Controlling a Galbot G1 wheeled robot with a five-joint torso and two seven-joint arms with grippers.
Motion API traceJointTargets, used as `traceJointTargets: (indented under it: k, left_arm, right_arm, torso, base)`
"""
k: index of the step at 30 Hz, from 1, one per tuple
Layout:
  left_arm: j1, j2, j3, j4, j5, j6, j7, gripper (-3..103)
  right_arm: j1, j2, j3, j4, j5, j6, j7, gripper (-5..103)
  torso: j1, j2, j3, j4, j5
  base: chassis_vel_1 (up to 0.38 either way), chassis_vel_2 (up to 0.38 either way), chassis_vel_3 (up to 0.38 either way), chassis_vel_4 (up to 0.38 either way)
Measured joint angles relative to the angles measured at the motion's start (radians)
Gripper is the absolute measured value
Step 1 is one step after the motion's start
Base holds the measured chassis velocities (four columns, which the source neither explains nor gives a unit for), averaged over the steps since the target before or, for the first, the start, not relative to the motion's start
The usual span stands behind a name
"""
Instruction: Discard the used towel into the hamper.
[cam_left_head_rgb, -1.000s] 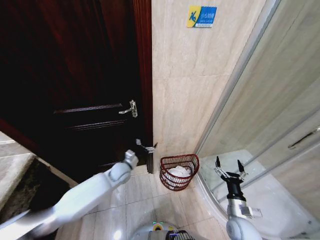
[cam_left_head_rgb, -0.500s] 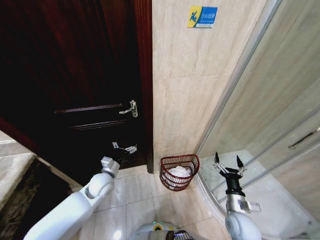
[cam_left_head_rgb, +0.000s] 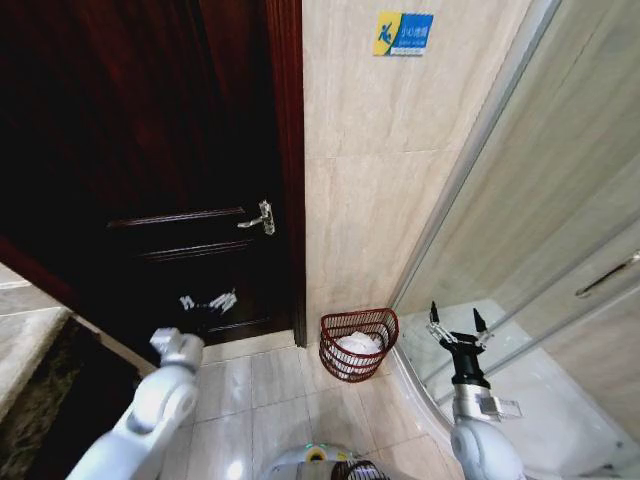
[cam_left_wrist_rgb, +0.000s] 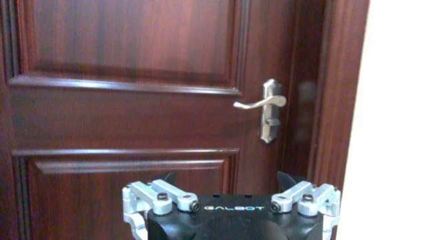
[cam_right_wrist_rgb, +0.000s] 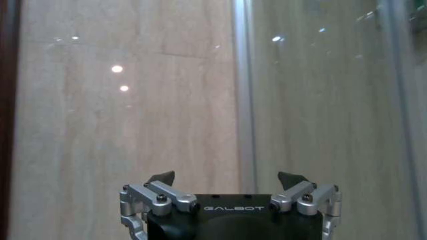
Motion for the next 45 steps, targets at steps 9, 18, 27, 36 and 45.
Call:
traceJointTargets:
  k: [9, 18, 27, 36, 45]
  left_arm:
    - [0.142, -0.204, -0.076, -0.125, 0.047, -0.078, 0.100, 100]
    - [0.197, -0.349, 0.054, -0.135, 0.229, -0.208, 0.064, 100]
    - [0.186, -0.353, 0.097, -0.144, 0.278, -0.225, 0.032, 100]
    - [0.183, -0.329, 0.101, -0.153, 0.271, -0.227, 0.017, 100]
    - [0.180, -0.316, 0.104, -0.154, 0.266, -0.238, 0.009, 100]
  right_arm:
    - [-0.015, 0.001, -0.009, 0.025, 0.017, -0.028, -0.061, 100]
    - [-0.050, 0.022, 0.003, 0.041, 0.016, 0.013, -0.062, 100]
    - [-0.055, 0.030, 0.000, 0.043, 0.011, 0.026, -0.061, 100]
    - [-0.048, 0.037, -0.009, 0.034, 0.004, 0.027, -0.061, 100]
    - [-0.047, 0.035, -0.007, 0.027, 0.006, 0.029, -0.060, 100]
  torso:
    - [0.000, 0.000, 0.000, -0.0002, 0.0000]
    - [0.000, 0.000, 0.000, -0.0003, -0.0002]
    - [0.000, 0.000, 0.000, -0.0003, -0.0001]
    - [-0.005, -0.010, -0.004, -0.0003, -0.0002]
    - [-0.029, -0.059, -0.030, -0.0003, -0.0004]
  base:
    - [0.000, 0.000, 0.000, 0.000]
    - [0.000, 0.000, 0.000, 0.000]
    - [0.000, 0.000, 0.000, 0.000]
    - [0.000, 0.000, 0.000, 0.000]
    - [0.000, 0.000, 0.000, 0.000]
